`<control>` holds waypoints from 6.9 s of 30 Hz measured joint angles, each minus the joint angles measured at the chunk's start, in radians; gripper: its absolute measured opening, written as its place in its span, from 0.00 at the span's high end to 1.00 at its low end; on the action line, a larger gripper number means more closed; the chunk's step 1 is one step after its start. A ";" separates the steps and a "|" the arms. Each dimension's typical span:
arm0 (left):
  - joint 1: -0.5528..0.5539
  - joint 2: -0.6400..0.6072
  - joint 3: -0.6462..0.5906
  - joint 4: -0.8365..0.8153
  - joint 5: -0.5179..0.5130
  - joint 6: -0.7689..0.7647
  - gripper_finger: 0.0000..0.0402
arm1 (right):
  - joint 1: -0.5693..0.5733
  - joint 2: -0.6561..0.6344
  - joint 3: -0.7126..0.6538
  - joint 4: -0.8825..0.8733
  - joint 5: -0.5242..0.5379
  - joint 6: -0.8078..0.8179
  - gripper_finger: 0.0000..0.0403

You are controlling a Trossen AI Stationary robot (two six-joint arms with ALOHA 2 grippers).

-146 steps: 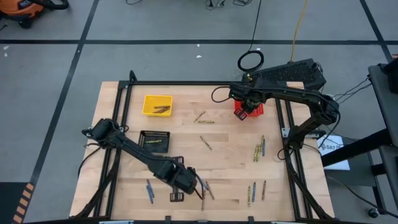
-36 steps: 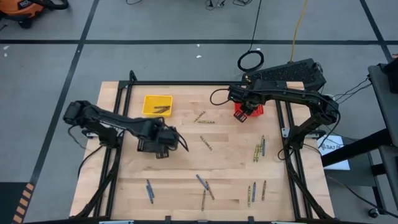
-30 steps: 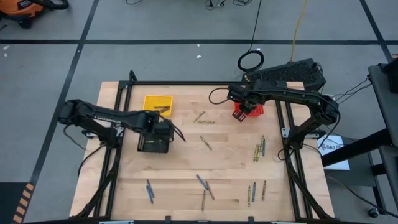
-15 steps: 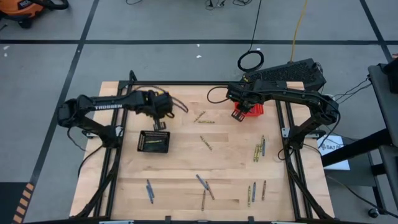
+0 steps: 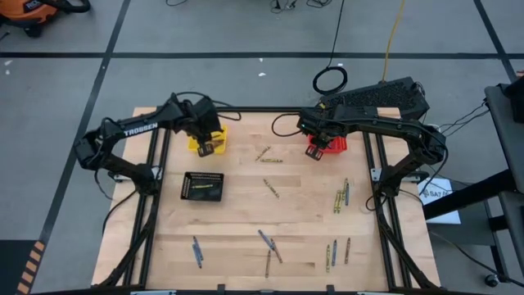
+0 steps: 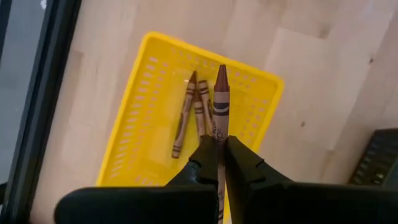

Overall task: Sort crayons
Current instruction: Put the brown crayon into the yellow bin, then put the green crayon into the black bin

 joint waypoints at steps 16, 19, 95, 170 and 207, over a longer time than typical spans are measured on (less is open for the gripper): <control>0.015 0.020 0.000 0.008 0.002 0.070 1.00 | 0.000 0.000 0.000 0.044 0.002 -0.001 0.80; 0.015 0.039 0.000 0.009 0.002 0.071 1.00 | 0.000 0.000 0.000 0.042 0.002 0.000 0.80; -0.628 0.029 0.145 -0.307 -0.105 -0.246 0.86 | 0.315 0.017 0.000 0.286 -0.056 0.420 0.64; -0.745 0.020 0.145 -0.309 -0.111 -0.350 0.86 | 0.442 0.504 0.003 0.563 -0.052 0.511 0.98; -0.744 0.020 0.089 0.203 -0.135 -0.304 0.86 | 0.474 0.005 -0.002 0.455 0.008 0.276 1.00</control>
